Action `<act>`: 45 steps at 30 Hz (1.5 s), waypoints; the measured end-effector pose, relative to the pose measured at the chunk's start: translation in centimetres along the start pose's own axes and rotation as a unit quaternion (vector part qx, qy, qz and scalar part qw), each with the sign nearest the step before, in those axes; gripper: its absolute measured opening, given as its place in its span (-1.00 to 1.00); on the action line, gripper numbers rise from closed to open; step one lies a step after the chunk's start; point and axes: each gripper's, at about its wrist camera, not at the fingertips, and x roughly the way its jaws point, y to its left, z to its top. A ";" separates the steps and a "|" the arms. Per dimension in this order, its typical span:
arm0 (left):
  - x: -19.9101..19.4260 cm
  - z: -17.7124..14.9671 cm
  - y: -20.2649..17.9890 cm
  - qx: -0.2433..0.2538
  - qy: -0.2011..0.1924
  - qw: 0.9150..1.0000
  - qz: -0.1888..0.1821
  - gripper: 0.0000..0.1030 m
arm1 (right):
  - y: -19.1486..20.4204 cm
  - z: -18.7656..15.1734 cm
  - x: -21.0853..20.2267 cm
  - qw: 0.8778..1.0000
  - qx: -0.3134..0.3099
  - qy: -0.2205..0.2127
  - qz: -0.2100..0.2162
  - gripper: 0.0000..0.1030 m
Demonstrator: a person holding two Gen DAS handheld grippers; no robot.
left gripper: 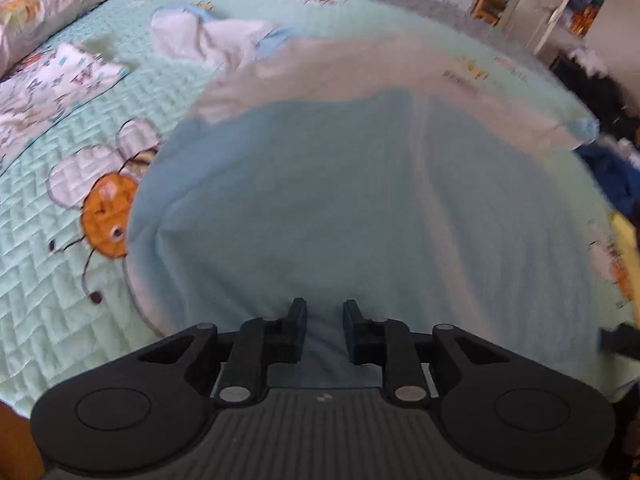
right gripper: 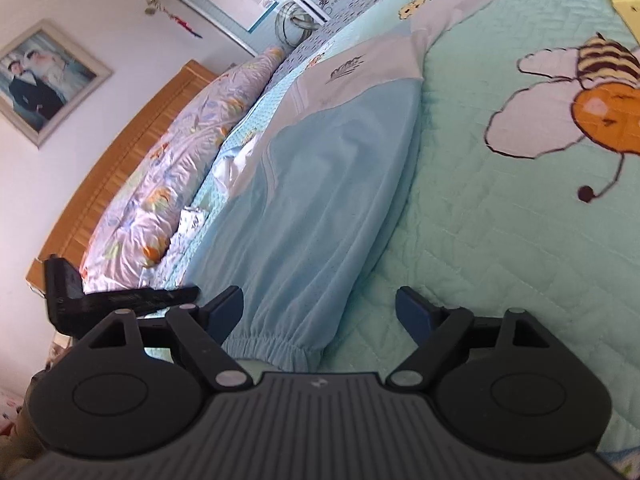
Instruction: Fold clothes
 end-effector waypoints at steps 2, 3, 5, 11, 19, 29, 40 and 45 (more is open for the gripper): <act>-0.4 -0.3 1.3 -0.012 -0.001 1.000 0.014 -0.95 | 0.9 0.0 0.1 1.000 -0.023 0.001 -0.015 0.66; -0.8 -0.3 1.9 -0.019 0.001 0.999 0.028 -0.95 | 1.3 -0.1 0.1 0.999 -0.039 -0.002 -0.026 0.66; -1.4 -0.1 2.6 -0.025 0.004 0.999 0.045 -0.95 | 2.0 -0.4 0.1 0.997 -0.064 -0.012 -0.044 0.66; -3.3 1.2 0.6 -0.016 -0.006 1.000 0.007 -0.62 | 2.7 0.1 -0.4 0.993 -0.084 -0.064 -0.053 0.66; -0.5 4.6 -10.9 0.084 -0.023 0.991 -0.102 -0.25 | 2.1 -0.1 4.7 0.994 -0.042 0.033 0.100 0.75; 5.5 3.6 -16.4 0.179 0.002 0.983 -0.038 -0.07 | 2.0 -0.9 3.3 0.989 -0.067 0.047 0.121 0.78; 4.8 3.8 -13.9 0.142 0.001 0.990 -0.011 0.03 | -4.6 4.8 -0.4 0.991 0.070 -0.079 0.078 0.72; 5.3 4.5 -12.6 0.123 -0.002 0.992 0.013 0.03 | -4.1 7.0 1.6 0.996 0.057 -0.072 0.011 0.73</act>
